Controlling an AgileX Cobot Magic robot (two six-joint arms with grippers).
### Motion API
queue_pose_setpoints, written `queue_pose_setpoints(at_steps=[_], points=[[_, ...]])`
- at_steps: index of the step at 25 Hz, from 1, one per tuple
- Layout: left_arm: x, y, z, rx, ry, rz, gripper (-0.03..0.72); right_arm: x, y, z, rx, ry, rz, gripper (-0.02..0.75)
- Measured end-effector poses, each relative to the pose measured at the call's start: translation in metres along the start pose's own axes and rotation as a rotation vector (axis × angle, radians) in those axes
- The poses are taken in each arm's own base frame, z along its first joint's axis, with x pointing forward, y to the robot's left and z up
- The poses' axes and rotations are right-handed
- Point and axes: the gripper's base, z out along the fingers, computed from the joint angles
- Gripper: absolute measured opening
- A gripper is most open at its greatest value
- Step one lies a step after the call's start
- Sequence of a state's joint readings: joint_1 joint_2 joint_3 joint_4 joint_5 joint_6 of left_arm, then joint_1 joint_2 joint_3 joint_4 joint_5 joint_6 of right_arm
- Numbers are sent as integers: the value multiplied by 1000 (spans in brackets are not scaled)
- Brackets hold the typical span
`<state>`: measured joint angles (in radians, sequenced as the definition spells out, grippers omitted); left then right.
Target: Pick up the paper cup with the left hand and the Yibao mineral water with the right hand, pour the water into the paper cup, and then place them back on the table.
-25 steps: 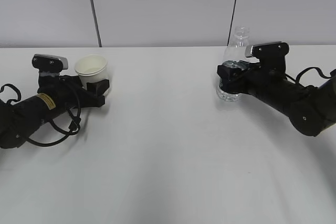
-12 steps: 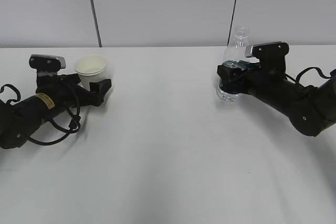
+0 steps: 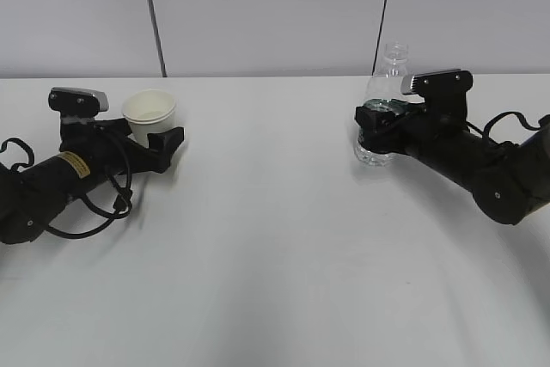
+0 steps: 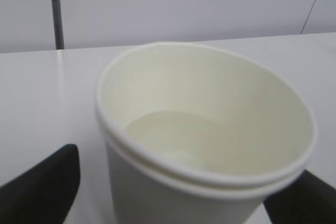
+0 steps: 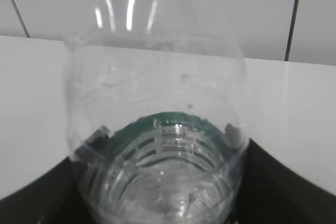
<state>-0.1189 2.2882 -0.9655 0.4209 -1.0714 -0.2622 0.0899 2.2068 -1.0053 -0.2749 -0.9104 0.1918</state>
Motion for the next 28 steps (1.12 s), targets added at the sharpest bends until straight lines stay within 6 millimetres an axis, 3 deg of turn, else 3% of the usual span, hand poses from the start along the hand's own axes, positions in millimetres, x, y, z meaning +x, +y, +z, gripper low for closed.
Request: queue_pose_setpoints(at_steps=[7, 14, 28], points=[[0, -1, 0, 6, 0, 4, 608, 0, 0, 0, -1, -3, 9, 489], [0, -1, 0, 7, -3, 4, 593, 0, -2, 0, 20, -8, 44, 650], [0, -2, 0, 18, -2, 11, 591, 1, 1, 0, -15, 0, 23, 627]])
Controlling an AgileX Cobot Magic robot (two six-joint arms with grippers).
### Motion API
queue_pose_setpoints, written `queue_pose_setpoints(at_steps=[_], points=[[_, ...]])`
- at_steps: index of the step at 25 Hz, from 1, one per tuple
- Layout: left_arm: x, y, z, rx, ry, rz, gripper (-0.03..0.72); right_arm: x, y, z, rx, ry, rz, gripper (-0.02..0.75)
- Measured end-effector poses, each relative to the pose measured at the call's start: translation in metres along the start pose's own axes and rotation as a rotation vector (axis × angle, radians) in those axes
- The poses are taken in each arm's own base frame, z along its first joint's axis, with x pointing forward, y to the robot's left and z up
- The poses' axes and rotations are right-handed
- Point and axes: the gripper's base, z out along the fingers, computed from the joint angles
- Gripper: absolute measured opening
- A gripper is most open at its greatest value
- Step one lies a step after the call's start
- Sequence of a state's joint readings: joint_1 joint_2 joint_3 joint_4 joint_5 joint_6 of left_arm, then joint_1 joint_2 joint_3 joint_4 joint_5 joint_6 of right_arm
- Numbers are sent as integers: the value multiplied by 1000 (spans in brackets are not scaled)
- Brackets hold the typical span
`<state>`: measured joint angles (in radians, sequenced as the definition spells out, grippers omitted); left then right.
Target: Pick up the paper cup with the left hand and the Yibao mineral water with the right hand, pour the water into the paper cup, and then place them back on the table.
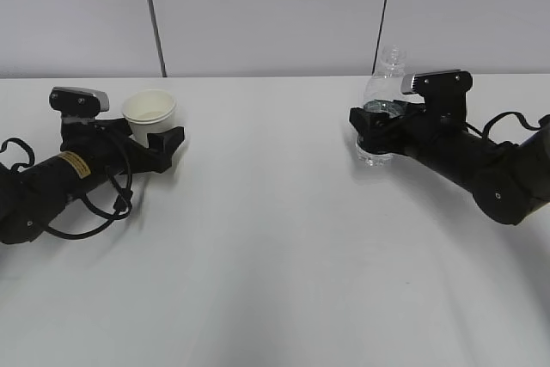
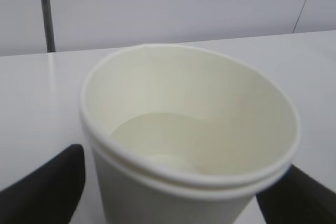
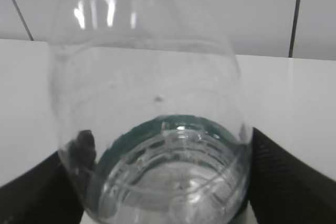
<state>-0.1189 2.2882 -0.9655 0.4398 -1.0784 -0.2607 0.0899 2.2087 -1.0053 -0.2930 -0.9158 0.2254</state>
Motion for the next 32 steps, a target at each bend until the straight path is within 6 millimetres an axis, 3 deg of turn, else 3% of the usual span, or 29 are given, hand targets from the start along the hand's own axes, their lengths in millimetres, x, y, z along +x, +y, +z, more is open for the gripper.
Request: queue_pose_setpoints(at_steps=[12, 19, 24, 32], points=[[-1, 0, 0, 5, -7, 2, 591, -2, 2, 0, -25, -27, 11, 554], [-1, -1, 0, 6, -9, 2, 591, -2, 4, 0, -45, -23, 21, 641], [-1, -1, 0, 6, -10, 2, 591, -1, 5, 0, -52, -4, 17, 651], [-1, -1, 0, 7, -10, 3, 591, -28, 7, -6, -46, -20, -5, 651]])
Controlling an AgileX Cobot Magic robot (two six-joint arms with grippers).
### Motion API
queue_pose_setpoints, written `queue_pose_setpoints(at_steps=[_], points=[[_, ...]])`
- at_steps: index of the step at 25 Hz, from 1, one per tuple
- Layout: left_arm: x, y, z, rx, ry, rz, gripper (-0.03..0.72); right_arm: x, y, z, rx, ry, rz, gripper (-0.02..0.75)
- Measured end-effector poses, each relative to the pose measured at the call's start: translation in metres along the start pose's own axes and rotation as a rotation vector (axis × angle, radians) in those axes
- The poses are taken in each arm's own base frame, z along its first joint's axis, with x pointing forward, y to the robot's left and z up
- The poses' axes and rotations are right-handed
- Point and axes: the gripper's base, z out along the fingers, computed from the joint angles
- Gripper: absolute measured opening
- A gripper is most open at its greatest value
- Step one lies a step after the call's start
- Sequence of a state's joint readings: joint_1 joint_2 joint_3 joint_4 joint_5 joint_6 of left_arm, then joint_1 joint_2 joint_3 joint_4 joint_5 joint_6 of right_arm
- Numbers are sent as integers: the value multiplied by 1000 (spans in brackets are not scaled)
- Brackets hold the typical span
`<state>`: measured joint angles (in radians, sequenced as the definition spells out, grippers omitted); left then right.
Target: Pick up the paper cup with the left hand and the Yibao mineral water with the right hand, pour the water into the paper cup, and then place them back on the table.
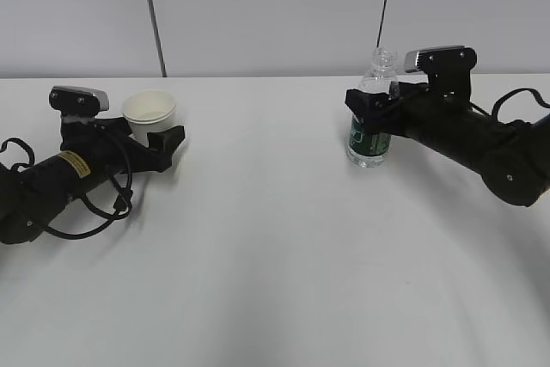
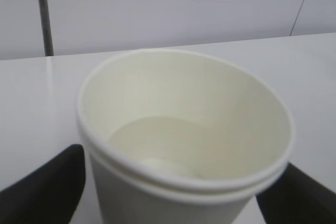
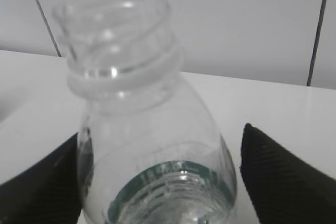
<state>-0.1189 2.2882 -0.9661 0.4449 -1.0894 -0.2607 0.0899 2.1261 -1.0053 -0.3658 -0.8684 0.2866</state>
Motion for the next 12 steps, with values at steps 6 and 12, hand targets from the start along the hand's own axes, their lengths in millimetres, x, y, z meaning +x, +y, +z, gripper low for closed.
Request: queue_pose_setpoints(at_steps=[6, 12], points=[[0, 0, 0, 2, 0, 1, 591, -16, 1, -4, 6, 2, -16, 651], [-9, -3, -1, 26, -13, 24, 591, -33, 4, -9, 4, -28, -24, 651]])
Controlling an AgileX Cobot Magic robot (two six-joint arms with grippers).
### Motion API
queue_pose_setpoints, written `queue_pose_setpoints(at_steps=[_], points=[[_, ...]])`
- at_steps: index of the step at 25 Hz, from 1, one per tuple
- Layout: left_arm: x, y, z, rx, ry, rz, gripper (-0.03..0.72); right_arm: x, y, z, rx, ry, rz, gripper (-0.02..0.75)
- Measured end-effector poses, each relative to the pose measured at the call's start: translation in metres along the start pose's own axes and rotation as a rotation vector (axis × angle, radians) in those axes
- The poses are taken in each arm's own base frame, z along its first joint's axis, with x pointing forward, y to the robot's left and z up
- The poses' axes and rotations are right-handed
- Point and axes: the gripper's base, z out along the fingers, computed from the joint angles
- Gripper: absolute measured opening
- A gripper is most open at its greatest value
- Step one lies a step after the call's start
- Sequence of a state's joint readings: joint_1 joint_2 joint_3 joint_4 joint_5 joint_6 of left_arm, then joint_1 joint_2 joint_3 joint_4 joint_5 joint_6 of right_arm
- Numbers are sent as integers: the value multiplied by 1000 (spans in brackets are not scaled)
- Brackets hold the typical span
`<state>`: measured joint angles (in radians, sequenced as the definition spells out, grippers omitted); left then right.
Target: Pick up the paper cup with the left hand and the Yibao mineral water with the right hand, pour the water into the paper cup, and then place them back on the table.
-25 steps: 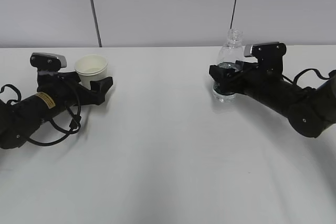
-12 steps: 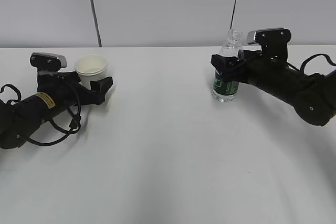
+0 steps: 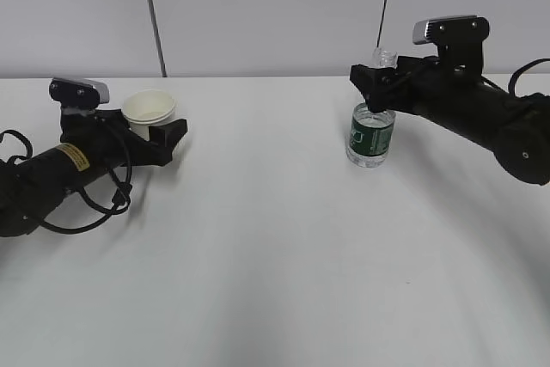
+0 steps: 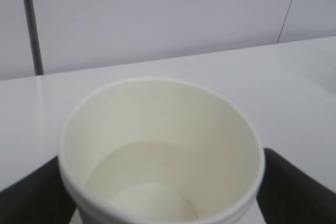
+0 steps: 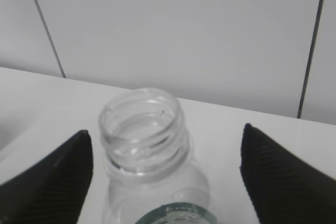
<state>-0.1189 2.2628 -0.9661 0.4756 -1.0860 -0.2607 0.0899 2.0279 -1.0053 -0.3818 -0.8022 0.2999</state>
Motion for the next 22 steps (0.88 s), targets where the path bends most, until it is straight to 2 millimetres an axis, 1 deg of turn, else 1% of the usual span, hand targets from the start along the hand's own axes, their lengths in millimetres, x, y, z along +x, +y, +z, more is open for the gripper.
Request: queue_pose_setpoints(at_steps=[4, 12, 22], points=[[-11, -1, -1, 2, -23, 12, 591, -6, 1, -2, 1, -2, -7, 651], [-24, -2, -2, 4, -51, 26, 591, -13, 1, -4, 5, -8, -11, 651], [-53, -3, -6, -6, -73, 63, 591, -42, 4, -15, 14, -47, -34, 647]])
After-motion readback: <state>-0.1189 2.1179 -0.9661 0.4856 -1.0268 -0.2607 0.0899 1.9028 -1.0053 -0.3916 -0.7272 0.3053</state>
